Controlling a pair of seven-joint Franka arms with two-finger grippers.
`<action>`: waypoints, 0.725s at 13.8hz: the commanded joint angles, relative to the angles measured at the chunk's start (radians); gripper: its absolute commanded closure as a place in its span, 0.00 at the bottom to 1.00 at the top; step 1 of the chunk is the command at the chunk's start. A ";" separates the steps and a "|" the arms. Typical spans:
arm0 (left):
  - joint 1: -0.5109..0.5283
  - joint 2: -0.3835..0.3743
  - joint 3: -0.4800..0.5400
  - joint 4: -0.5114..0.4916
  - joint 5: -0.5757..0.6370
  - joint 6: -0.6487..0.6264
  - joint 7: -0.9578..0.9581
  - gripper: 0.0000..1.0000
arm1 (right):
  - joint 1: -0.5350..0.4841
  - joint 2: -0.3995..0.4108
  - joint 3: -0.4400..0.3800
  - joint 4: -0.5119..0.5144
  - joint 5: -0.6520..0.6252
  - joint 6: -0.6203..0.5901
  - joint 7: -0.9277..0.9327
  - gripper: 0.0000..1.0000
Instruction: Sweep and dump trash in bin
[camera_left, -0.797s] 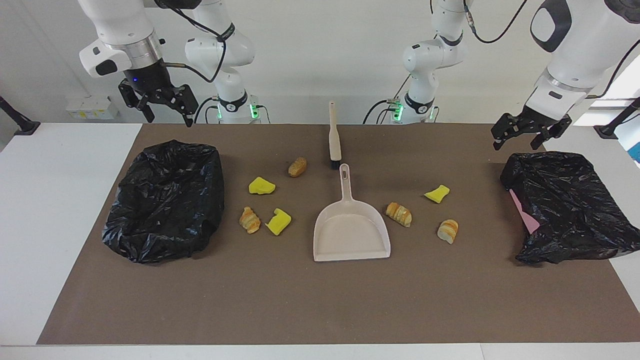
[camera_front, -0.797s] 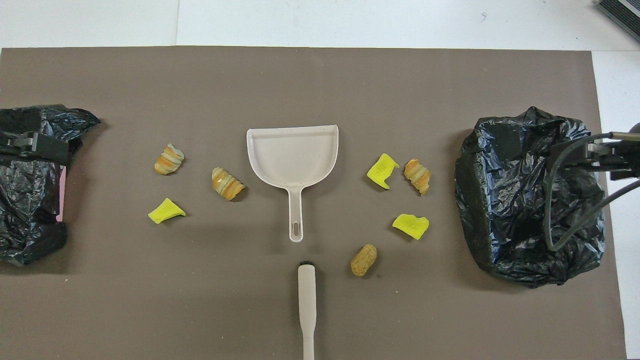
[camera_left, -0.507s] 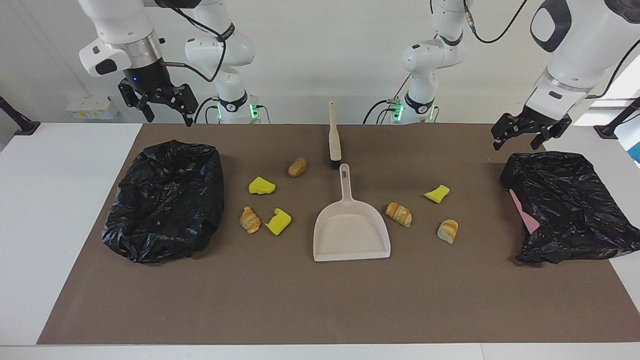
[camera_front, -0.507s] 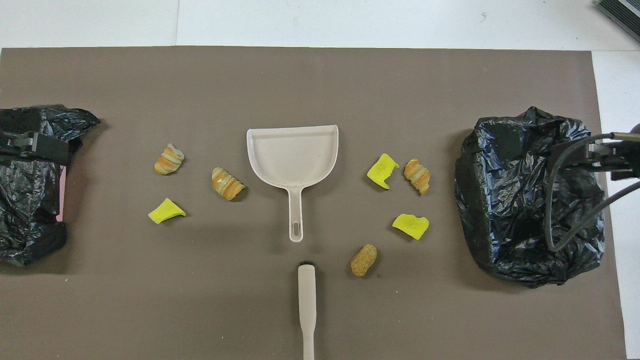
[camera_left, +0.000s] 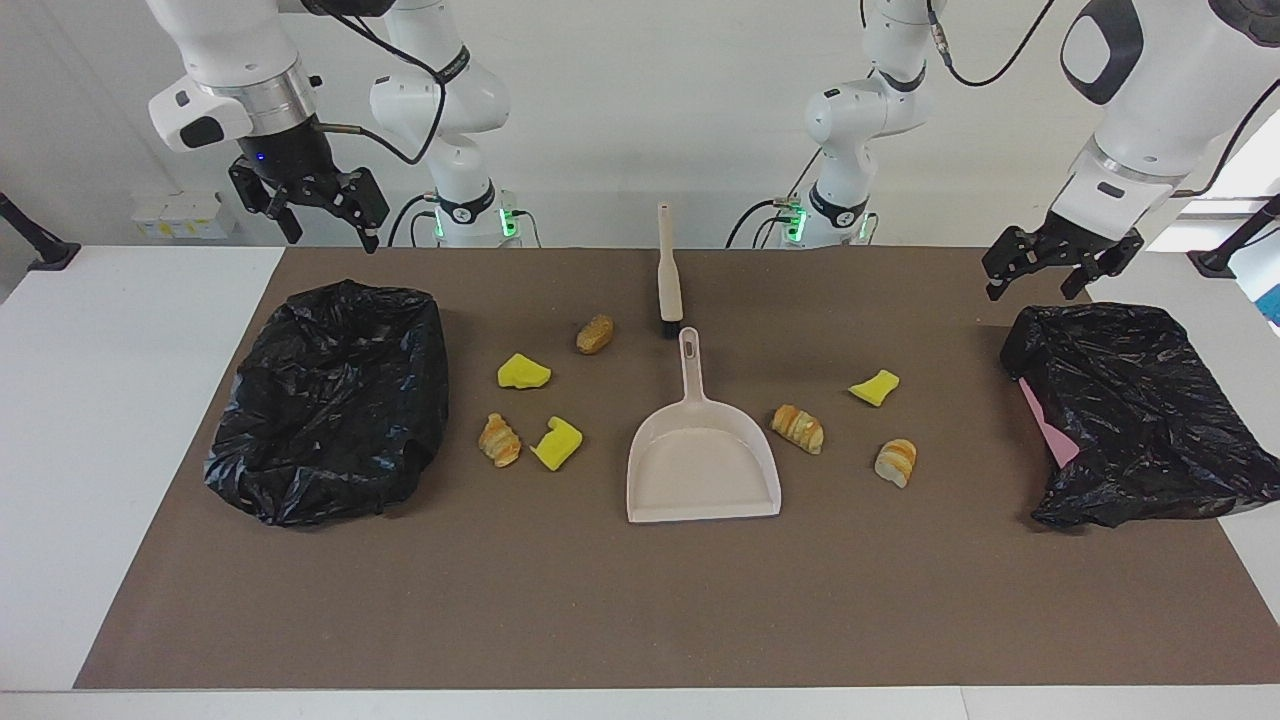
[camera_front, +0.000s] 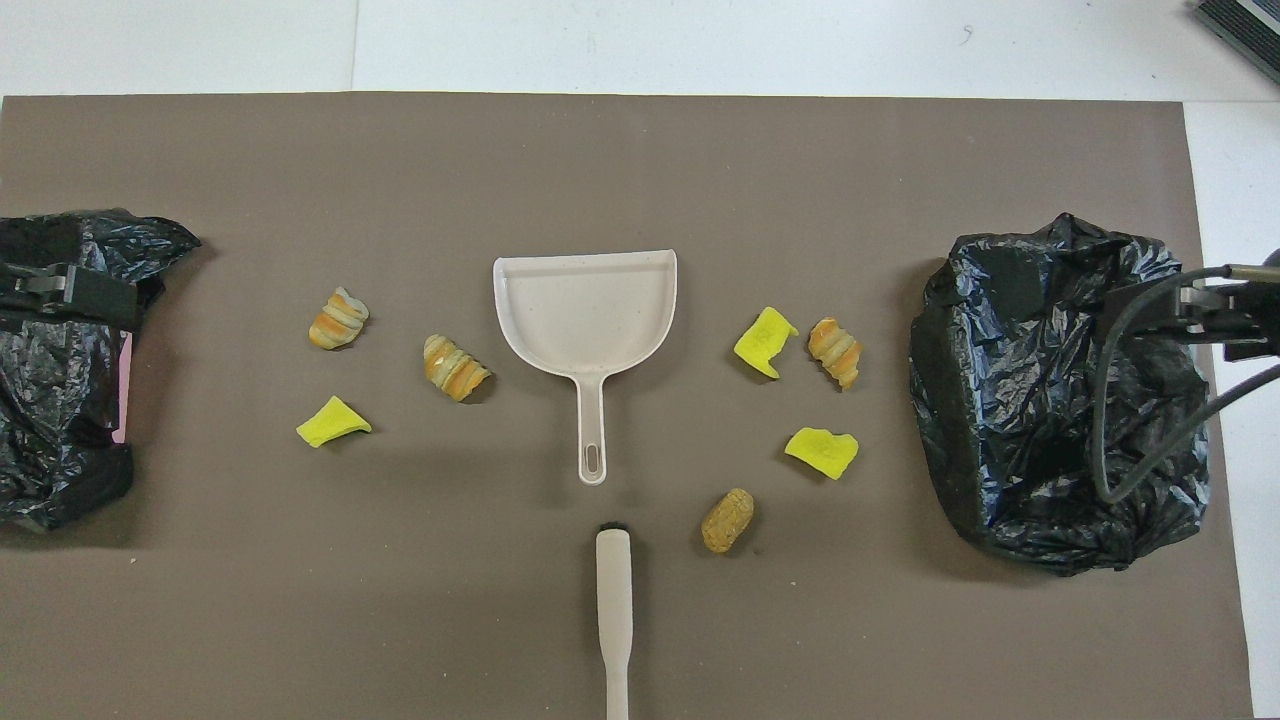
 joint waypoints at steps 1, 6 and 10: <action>0.006 -0.008 -0.003 -0.006 0.006 -0.004 -0.004 0.00 | -0.008 -0.016 0.001 -0.016 0.020 0.007 -0.005 0.00; -0.012 -0.016 -0.014 -0.036 0.001 0.016 0.017 0.00 | -0.010 -0.016 -0.005 -0.016 0.018 0.005 -0.007 0.00; -0.084 -0.038 -0.017 -0.134 -0.050 0.054 0.036 0.00 | -0.010 -0.017 -0.002 -0.016 0.018 -0.006 -0.007 0.00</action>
